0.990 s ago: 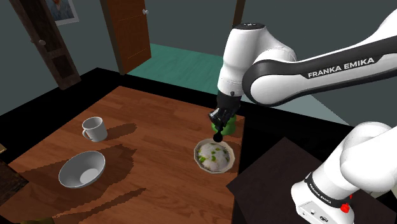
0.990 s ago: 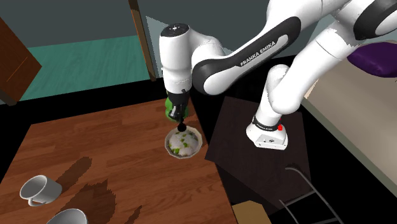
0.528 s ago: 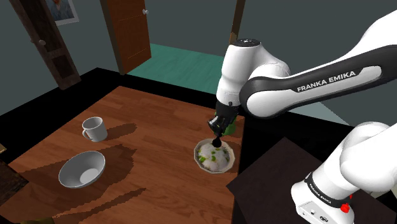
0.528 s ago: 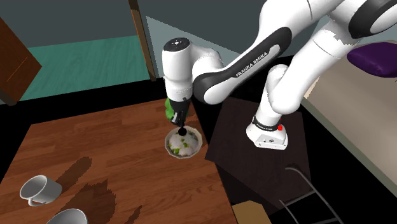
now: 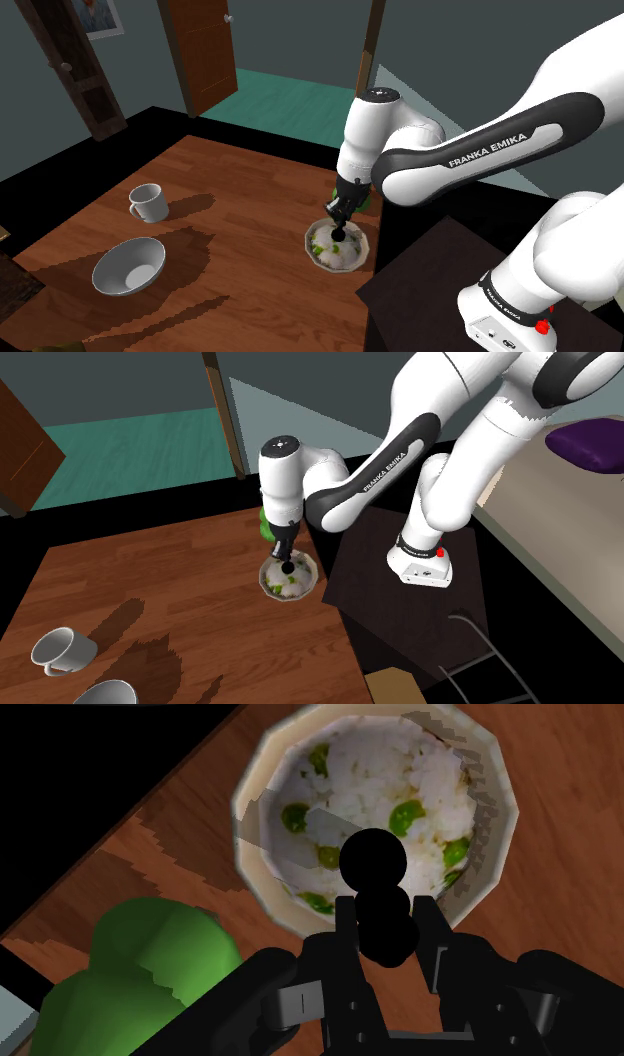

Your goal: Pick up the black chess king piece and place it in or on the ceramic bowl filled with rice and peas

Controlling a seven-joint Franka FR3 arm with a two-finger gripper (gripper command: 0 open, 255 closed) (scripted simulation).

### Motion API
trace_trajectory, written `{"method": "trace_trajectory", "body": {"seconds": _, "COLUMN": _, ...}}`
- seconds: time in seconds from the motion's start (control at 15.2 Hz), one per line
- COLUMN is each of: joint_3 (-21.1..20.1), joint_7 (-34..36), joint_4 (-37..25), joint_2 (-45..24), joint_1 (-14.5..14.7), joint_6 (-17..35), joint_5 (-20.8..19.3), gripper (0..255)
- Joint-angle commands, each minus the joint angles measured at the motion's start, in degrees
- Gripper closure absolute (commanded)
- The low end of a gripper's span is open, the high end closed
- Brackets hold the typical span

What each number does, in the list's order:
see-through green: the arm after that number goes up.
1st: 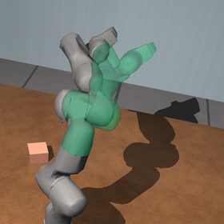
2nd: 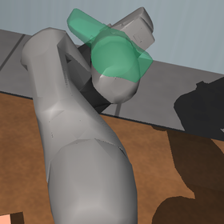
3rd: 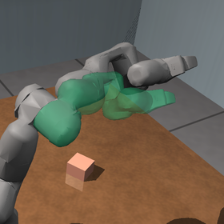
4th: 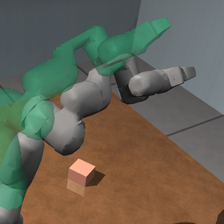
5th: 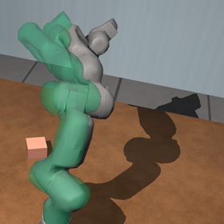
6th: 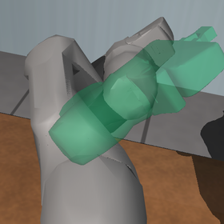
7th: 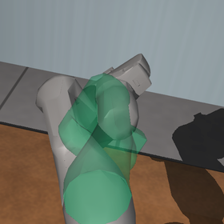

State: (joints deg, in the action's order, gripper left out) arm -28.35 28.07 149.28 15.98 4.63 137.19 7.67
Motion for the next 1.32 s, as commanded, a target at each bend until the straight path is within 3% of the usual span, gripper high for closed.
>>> {"method": "trace_trajectory", "body": {"seconds": 0.0, "joint_3": -0.20, "joint_7": 0.22, "joint_4": 0.41, "joint_2": -0.64, "joint_1": -0.11, "joint_6": 1.07, "joint_5": -0.22, "gripper": 255}}
{"method": "trace_trajectory", "body": {"seconds": 0.46, "joint_3": -0.20, "joint_7": 0.22, "joint_4": 0.41, "joint_2": -0.64, "joint_1": -0.11, "joint_6": 1.07, "joint_5": -0.22, "gripper": 255}}
{"method": "trace_trajectory", "body": {"seconds": 0.53, "joint_3": -0.20, "joint_7": 0.22, "joint_4": 0.41, "joint_2": -0.64, "joint_1": -0.11, "joint_6": 1.07, "joint_5": -0.22, "gripper": 0}}
{"method": "trace_trajectory", "body": {"seconds": 0.86, "joint_3": -0.20, "joint_7": 0.22, "joint_4": 0.41, "joint_2": -0.64, "joint_1": -0.11, "joint_6": 1.07, "joint_5": -0.22, "gripper": 0}}
{"method": "trace_trajectory", "body": {"seconds": 1.12, "joint_3": 1.53, "joint_7": -1.40, "joint_4": -2.73, "joint_2": 5.28, "joint_1": 0.99, "joint_6": -7.74, "joint_5": 1.62, "gripper": 0}}
{"method": "trace_trajectory", "body": {"seconds": 1.25, "joint_3": 1.56, "joint_7": -1.39, "joint_4": -2.73, "joint_2": 5.28, "joint_1": 1.01, "joint_6": -7.74, "joint_5": 1.60, "gripper": 0}}
